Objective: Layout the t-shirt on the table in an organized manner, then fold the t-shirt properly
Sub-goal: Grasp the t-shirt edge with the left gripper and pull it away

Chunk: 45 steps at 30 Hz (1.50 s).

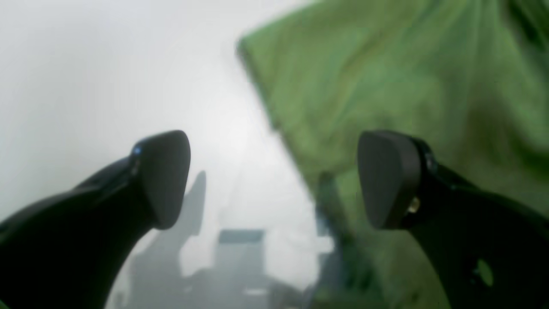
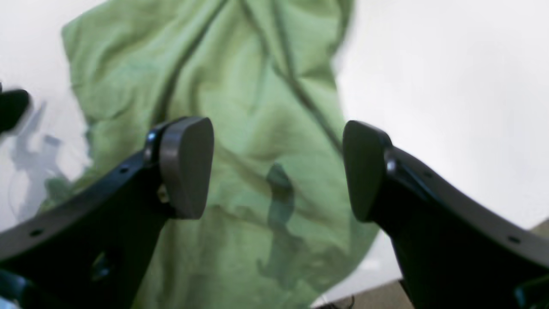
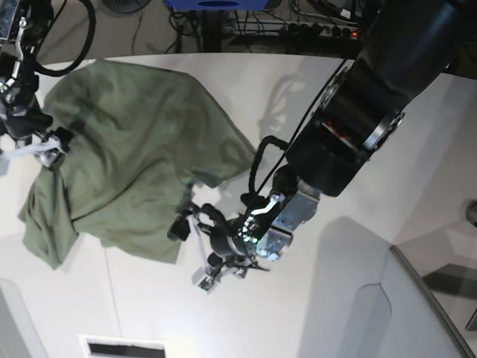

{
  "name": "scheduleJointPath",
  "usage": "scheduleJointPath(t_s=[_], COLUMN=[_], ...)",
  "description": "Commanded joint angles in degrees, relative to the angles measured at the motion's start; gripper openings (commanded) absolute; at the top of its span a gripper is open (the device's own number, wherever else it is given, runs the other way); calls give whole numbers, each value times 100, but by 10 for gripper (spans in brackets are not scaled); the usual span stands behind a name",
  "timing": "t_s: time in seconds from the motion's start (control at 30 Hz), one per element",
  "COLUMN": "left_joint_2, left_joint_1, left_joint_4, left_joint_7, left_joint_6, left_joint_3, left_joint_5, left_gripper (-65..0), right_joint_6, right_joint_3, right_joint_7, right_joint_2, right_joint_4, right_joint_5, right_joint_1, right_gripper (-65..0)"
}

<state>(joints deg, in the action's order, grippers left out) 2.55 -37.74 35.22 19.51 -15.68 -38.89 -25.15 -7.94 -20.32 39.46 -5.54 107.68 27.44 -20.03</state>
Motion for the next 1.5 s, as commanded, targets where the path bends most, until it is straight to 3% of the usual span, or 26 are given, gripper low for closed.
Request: scheduleJointPath(t_s=[0.0,0.07,0.13,0.2,0.5,1.0,1.13,1.3,1.4,1.47], left_joint_2=[66,260,392,462,506,576,620,611,603,603], left_joint_1=[-257,-371,-407,-398,33,604,683,683,648,543], left_joint_4=[-107,-397,-617,-766,-1021,-986,-986,-1021,-995,-1021], left_joint_7=[-162,-197,-197,-197,-311,-267,-320,-549,-592,-847], left_joint_6=[-1,-89,-485,-652,-669,-678,-678,-652,-652,-643], left_joint_3=[87,78,114,122,949,791,105,562,878,1010], left_joint_5=[-39,-39,-48,-57,-39,5,-48,-48,-4,-4], left_gripper=[-58,-56,-56,-56,-58,-76,-191,-332,-500,-650], right_joint_6=[34,34,34,34,34,34,34,34,34,34], right_joint_3=[-21,-21,-12,-4,-21,-12,-12,-21,-12,14], right_joint_7=[-118,-126,-126,-126,-135,-118,-118,-118,-109,-109], right_joint_2=[-39,-39,-39,-39,-31,-39,-39,-39,-39,-39], right_joint_4=[120,120,129,146,507,507,507,507,507,507], right_joint_5=[38,38,38,38,38,38,38,38,38,38], right_joint_1=[-14,-76,-111,-120,-313,-322,-313,-313,-313,-313], right_gripper=[-203,-203,-203,-203,-203,-203,-203,-203,-203,-203])
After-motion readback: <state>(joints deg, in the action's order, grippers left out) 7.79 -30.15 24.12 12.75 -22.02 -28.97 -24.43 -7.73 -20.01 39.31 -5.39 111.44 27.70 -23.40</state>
